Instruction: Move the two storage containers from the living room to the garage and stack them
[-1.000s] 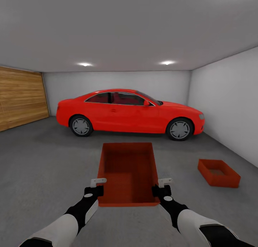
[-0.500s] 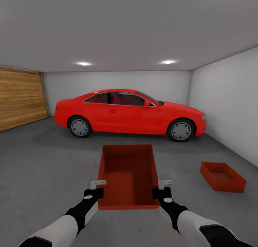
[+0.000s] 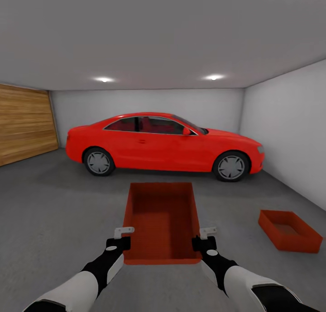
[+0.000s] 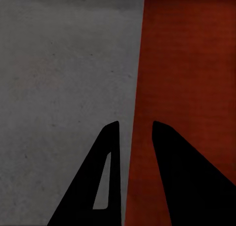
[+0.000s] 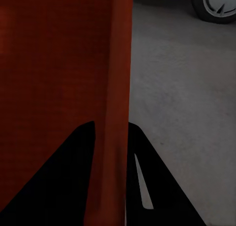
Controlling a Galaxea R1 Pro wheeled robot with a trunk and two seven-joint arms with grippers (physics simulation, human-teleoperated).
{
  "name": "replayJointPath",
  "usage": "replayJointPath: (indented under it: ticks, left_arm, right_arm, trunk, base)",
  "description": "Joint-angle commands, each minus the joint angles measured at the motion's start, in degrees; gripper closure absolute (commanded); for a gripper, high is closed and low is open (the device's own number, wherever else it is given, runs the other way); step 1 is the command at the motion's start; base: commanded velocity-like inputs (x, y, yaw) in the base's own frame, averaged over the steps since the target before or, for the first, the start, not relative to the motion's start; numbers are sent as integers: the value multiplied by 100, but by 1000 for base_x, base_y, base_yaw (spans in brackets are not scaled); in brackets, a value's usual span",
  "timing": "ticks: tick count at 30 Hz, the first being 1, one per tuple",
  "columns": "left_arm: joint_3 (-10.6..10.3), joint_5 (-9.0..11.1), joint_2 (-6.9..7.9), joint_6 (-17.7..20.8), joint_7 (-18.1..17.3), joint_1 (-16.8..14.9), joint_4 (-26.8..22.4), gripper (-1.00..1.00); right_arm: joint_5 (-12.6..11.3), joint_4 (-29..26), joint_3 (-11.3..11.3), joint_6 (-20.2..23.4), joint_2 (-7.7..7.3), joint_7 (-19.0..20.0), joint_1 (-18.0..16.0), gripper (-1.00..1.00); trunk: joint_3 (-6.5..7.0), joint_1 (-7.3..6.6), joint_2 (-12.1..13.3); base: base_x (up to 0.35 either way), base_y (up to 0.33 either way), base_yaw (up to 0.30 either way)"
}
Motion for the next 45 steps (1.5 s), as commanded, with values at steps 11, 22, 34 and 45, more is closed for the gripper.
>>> replayJointPath:
  ticks: [11,22,34,45]
  left_arm:
    - [129,-45,6,-77,66,-9,-156,100]
    - [129,-44,6,-77,64,-9,-156,100]
    - [128,-44,6,-77,62,-9,-156,100]
    - [139,-47,6,-77,67,-9,-239,100]
  right_arm:
    - [80,21,-5,15,-3,20,-1,100]
    - [80,21,-5,13,-6,21,0,100]
    - [80,24,-5,16,-7,21,-1,100]
    - [78,28,-5,20,5,21,-1,100]
  trunk:
    - [-9,4,-5]
    - [-9,4,-5]
    - [-9,4,-5]
    - [-9,4,-5]
  base:
    - [321,0,0]
    - [321,0,0]
    - [321,0,0]
    - [321,0,0]
